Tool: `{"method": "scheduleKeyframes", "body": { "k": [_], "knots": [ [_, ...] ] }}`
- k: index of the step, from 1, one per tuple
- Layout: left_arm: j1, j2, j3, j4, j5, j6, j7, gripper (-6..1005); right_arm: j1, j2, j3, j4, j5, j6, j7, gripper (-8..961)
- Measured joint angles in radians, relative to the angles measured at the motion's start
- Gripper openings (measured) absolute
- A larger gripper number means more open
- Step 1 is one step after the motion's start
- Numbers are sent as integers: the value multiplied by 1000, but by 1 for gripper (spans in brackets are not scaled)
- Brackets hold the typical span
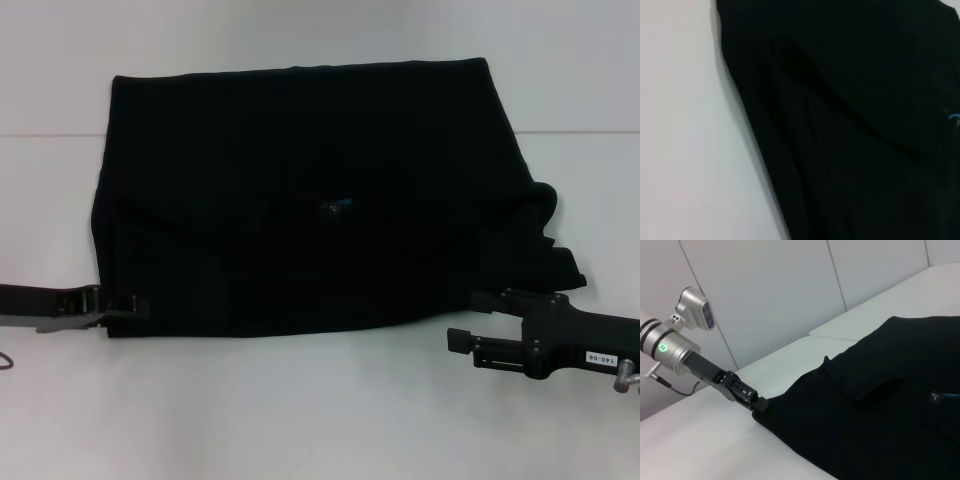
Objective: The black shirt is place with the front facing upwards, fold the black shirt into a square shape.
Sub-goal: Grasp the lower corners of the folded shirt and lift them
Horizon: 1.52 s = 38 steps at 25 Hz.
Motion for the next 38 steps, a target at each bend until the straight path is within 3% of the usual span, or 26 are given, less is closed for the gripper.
{"method": "scheduleKeyframes", "body": {
  "k": [3,5,9,12,19,22,27,33,38],
  "knots": [
    [-6,-1,5,-4,0,0,-1,607,-2,-4,1,-5,0,-2,28,822],
    [-9,2,11,-9,0,1,-3,386,-3,-10,1,-10,0,-2,61,821],
    [-11,3,16,-10,0,6,-4,301,5,-44,-4,-33,-6,13,216,820],
    [-13,4,18,-10,0,10,-4,236,19,-80,-9,-87,-31,26,418,819],
    [-15,5,17,-10,0,15,-4,90,115,-199,-41,-184,-245,64,983,816],
    [-16,6,16,-10,0,15,-4,29,166,-230,-52,-196,-348,75,1130,816],
    [-20,7,17,-10,0,18,-4,29,233,-218,-66,-233,-502,105,1194,815],
    [-20,7,12,-10,0,27,-4,28,274,-185,-126,-155,-508,185,1191,746],
    [-20,7,11,-10,0,29,-4,28,299,-157,-154,-129,-502,218,1185,746]
  ]
}}
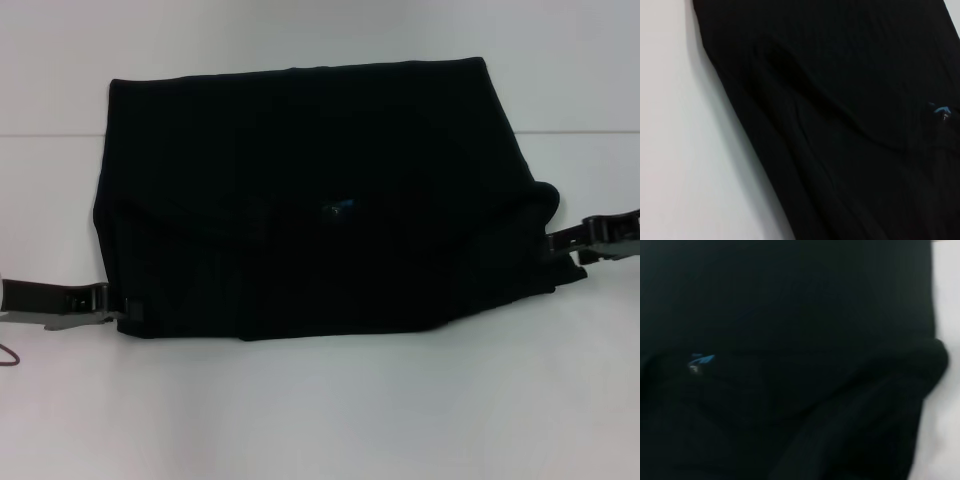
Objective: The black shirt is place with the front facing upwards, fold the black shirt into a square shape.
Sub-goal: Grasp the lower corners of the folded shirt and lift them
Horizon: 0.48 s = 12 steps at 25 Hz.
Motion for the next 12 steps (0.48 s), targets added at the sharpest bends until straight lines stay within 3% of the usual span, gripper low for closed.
{"method": "scheduleKeyframes", "body": {
  "k": [8,12],
  "knots": [
    [1,0,-1,0,-2,3,-1,28,24,37,-5,3,4,9,-25,747],
    [-2,0,-1,0,-3,6,-2,29,20,33,7,-9,15,8,-23,747]
  ]
}}
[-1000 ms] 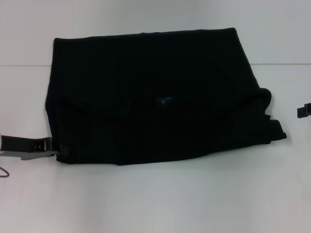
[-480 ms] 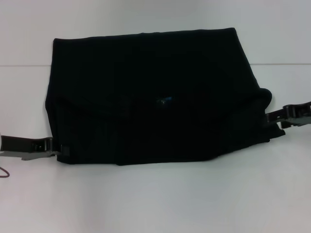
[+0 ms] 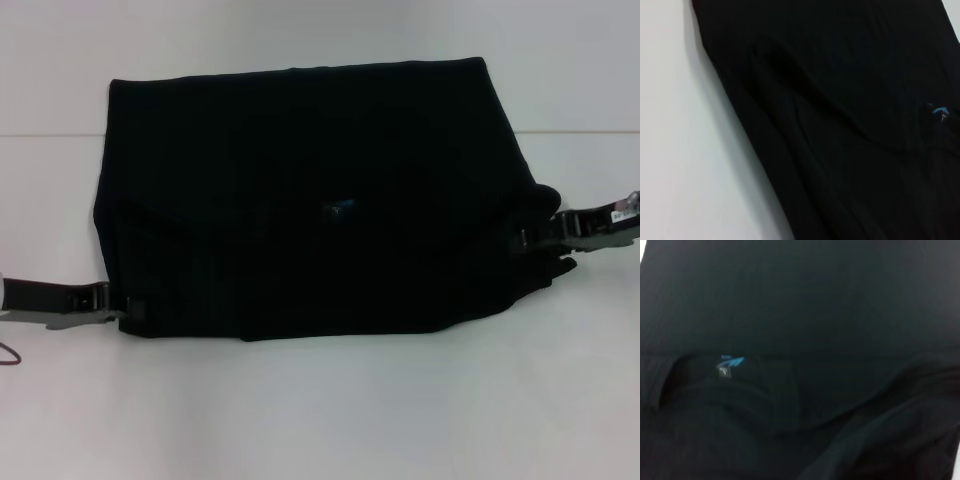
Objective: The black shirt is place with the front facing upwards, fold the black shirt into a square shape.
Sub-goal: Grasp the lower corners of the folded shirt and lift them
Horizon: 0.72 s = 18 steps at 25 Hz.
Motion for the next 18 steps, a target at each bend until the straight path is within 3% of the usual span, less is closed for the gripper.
{"method": "scheduleKeyframes", "body": {
  "k": [5,8,18],
  "knots": [
    [-5,1,0,0,0,6,-1,29,-25,-31,4,-6,66,-13,4,746],
    [-6,1,0,0,0,6,-6,29,-40,-39,3,-3,117,-26,-2,742],
    [-7,5,0,0,2,14,-14,28,-27,-6,-33,9,127,-50,-24,703]
  ]
}}
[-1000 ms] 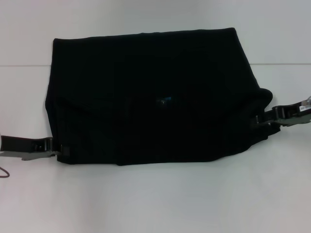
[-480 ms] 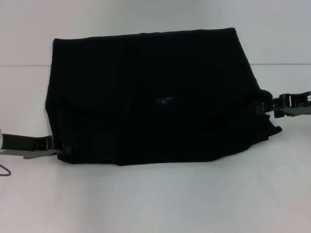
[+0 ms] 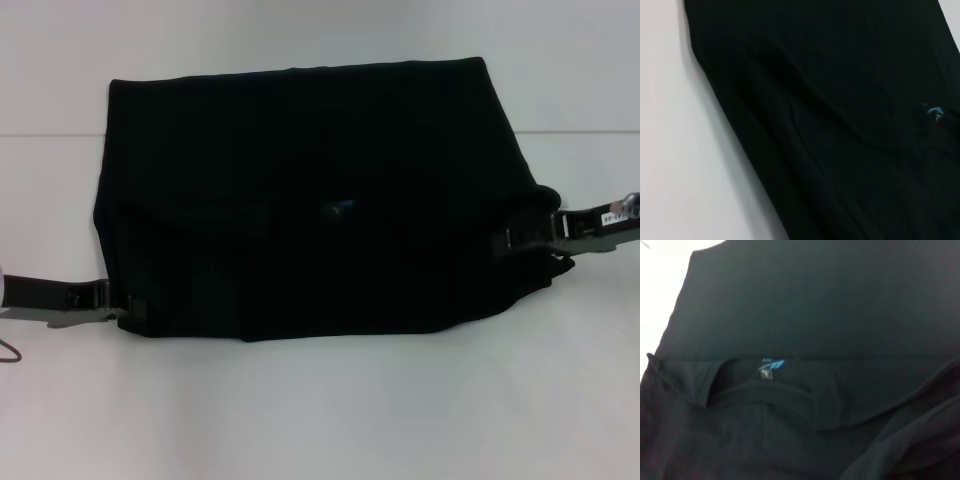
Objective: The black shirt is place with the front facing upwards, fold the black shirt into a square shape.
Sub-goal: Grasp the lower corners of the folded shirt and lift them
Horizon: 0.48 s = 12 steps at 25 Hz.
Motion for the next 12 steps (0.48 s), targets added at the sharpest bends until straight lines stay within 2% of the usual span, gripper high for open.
{"method": "scheduleKeyframes", "body": {
  "k": [12],
  "knots": [
    [-2,1,2,0,0,2,0,29,-8,-1,-24,15,-3,28,-7,656]
  ]
}}
